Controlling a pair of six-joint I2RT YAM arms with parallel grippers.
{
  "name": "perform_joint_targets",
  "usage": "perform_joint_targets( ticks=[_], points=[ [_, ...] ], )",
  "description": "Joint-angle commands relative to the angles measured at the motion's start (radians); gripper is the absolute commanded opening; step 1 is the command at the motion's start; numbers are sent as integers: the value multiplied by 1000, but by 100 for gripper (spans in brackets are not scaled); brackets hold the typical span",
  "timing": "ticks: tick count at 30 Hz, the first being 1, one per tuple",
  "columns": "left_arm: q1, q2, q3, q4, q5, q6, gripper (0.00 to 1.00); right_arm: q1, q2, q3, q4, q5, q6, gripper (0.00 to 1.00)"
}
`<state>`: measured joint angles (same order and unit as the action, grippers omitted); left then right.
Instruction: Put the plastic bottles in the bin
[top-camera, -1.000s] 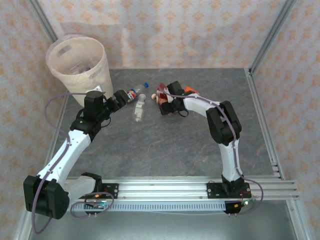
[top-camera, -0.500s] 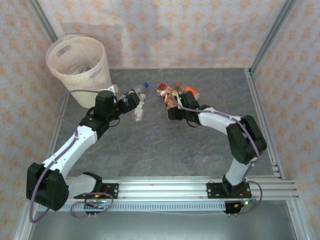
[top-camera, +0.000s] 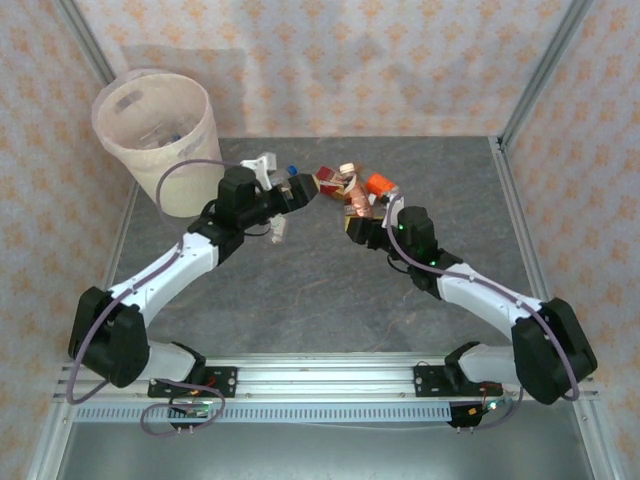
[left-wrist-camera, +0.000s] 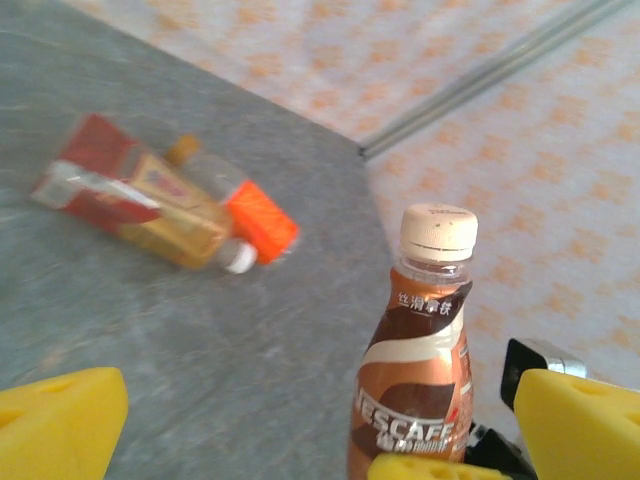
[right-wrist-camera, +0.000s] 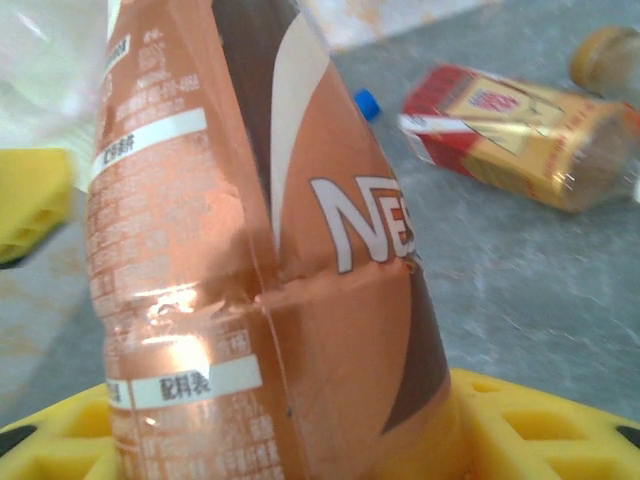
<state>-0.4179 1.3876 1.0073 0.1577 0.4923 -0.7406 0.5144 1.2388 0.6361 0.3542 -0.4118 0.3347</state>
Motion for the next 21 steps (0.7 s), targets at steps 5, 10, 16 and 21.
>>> perform_joint_targets(
  ticks=[5,10,16,21],
  points=[
    [-80,133,169,131,105,-22,100,7,-47,3,131,-142,77,46],
    [-113,207,276,44,81,38,98,10,-50,13,128,-193,74,46],
    [-132,232,312,-46,31,102,89,12,-49,29,97,-233,57,46],
    [-134,238,327,-88,-1,130,75,12,-50,34,92,-243,49,47]
  ],
)
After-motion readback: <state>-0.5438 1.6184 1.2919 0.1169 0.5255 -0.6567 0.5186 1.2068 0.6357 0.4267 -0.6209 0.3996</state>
